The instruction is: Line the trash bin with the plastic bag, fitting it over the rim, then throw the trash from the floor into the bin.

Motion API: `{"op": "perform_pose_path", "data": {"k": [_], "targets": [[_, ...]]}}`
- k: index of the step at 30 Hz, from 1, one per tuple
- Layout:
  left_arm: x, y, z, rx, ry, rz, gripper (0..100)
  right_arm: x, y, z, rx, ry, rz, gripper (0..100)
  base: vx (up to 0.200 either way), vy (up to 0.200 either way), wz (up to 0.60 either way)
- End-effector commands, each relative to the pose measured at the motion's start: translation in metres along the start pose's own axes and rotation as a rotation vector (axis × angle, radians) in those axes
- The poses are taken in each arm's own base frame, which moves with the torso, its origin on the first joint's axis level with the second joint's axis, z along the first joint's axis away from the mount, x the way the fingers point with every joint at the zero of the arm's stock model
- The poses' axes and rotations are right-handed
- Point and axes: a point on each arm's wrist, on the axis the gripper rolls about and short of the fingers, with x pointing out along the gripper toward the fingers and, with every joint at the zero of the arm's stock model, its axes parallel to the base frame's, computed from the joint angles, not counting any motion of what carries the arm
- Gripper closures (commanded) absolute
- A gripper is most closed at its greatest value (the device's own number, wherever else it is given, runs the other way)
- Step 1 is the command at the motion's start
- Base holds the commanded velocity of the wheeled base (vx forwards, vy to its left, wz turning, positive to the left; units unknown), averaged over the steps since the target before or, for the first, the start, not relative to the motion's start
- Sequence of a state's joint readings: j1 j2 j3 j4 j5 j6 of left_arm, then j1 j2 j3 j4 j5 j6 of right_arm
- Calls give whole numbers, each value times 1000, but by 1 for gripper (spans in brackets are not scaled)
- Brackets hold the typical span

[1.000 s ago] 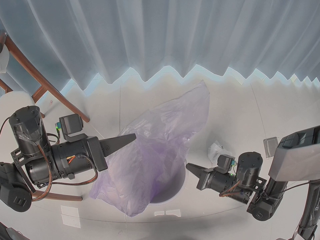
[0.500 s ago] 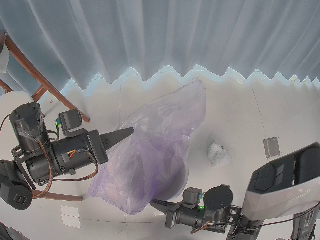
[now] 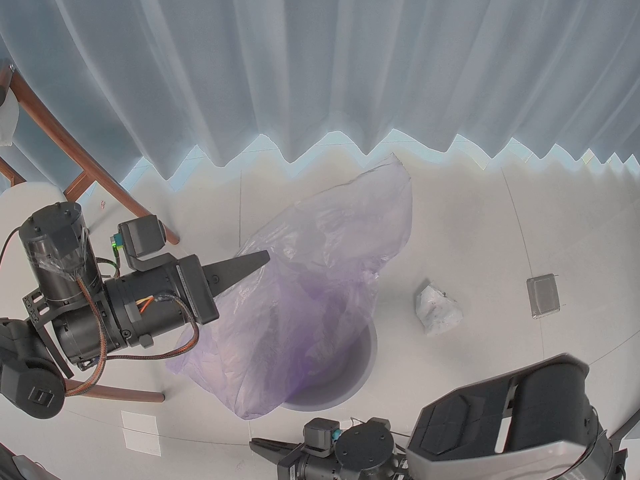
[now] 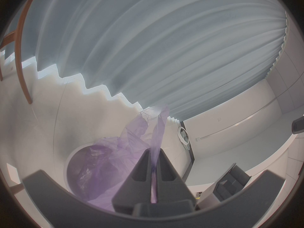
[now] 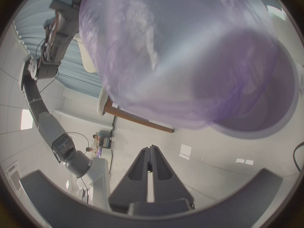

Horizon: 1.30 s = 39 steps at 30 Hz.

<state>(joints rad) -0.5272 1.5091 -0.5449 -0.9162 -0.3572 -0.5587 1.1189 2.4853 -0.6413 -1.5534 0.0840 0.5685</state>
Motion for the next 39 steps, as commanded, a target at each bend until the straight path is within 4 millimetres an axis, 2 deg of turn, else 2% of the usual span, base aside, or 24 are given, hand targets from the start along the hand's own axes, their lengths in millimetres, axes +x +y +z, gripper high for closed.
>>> {"op": "perform_pose_path", "data": {"k": [1, 3, 5, 10, 12, 17, 24, 36, 39], "targets": [[1, 0, 0, -1, 2, -1, 100, 14, 3, -28, -14, 47, 25, 100, 0, 0, 0], [1, 0, 0, -1, 1, -2, 100, 17, 5, -31, -15, 49, 30, 100, 0, 0, 0], [0, 0, -1, -1, 2, -1, 100, 32, 9, -37, -21, 11, 33, 100, 0, 0, 0], [-1, 0, -2, -5, 11, 4, 100, 56, 9, -24, -18, -107, 37, 100, 0, 0, 0], [-1, 0, -1, -5, 8, 5, 100, 56, 6, -17, -14, -131, 24, 100, 0, 0, 0], [-5, 1, -1, -6, 4, 16, 100, 44, -2, 26, 4, -227, -3, 100, 0, 0, 0], [-15, 2, -8, -7, 23, 37, 100, 32, -36, 72, 26, -346, -72, 100, 0, 0, 0], [-35, -1, -18, -54, 165, 125, 100, 39, -59, 99, 39, -392, -82, 100, 0, 0, 0], [-37, -1, -19, -48, 177, 131, 100, 40, -61, 100, 40, -390, -87, 100, 0, 0, 0]]}}
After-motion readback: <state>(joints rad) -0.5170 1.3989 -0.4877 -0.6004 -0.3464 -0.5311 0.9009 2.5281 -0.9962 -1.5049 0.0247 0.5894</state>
